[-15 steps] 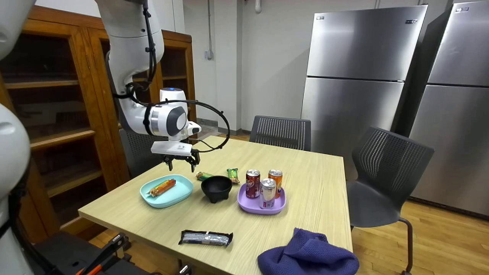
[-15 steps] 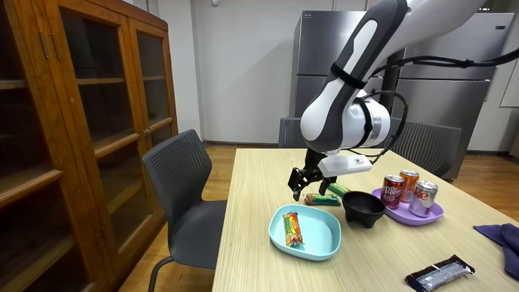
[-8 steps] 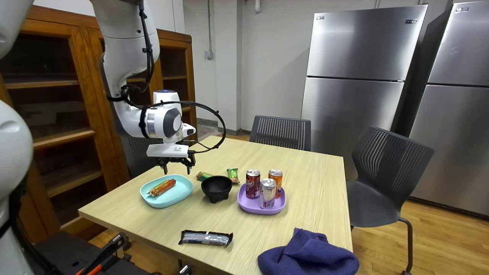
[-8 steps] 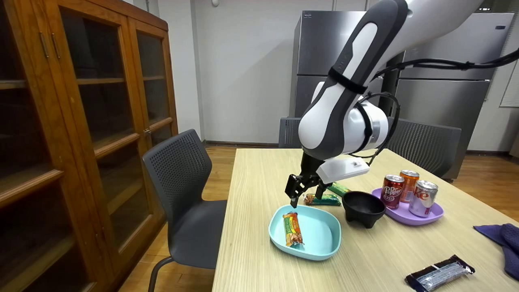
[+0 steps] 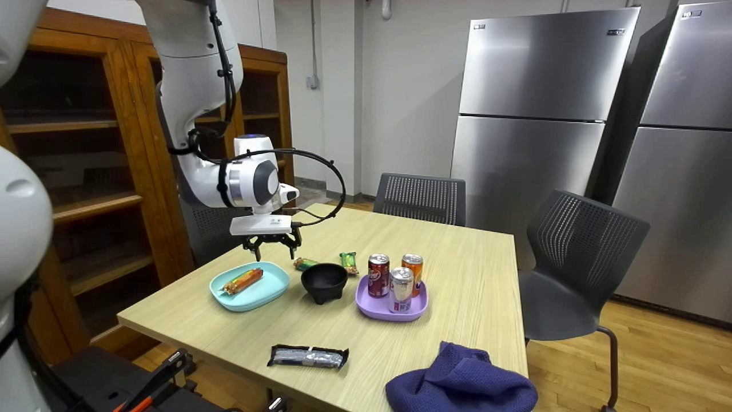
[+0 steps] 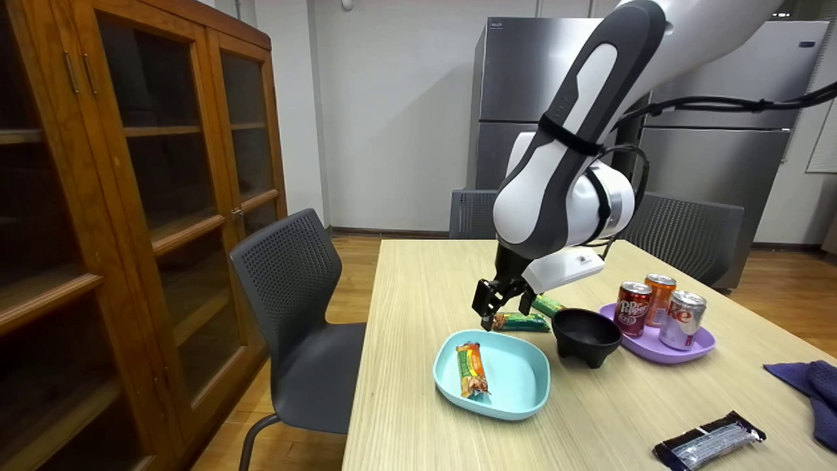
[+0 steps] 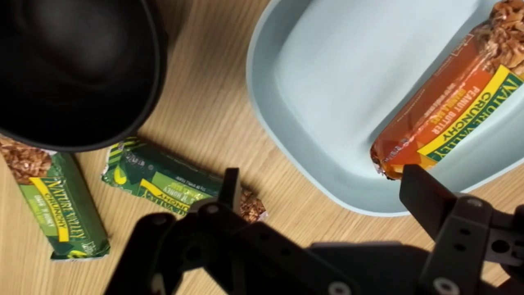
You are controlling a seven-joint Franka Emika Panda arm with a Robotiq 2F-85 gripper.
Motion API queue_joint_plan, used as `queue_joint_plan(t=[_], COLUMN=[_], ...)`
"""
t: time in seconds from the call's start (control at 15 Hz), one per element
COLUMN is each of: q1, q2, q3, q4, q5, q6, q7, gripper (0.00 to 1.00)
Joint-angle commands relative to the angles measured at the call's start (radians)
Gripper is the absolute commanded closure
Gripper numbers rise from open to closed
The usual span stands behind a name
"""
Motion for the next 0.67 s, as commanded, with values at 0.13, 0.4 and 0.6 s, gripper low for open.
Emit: queue_joint_plan(t=[0.13, 0.4, 0.6], q1=[-0.047, -0.084, -0.108], q2=[0.033, 0.071, 0.106], q3=[0.012, 0.027, 0.038], q4=[0.089, 0.163, 0.218], q5=[-0.040, -0.042, -0.041], q6=[-0.042, -0.071, -0.091], q7=[-0.058, -0.121, -0.163], gripper=[0.00, 0.00, 0.00])
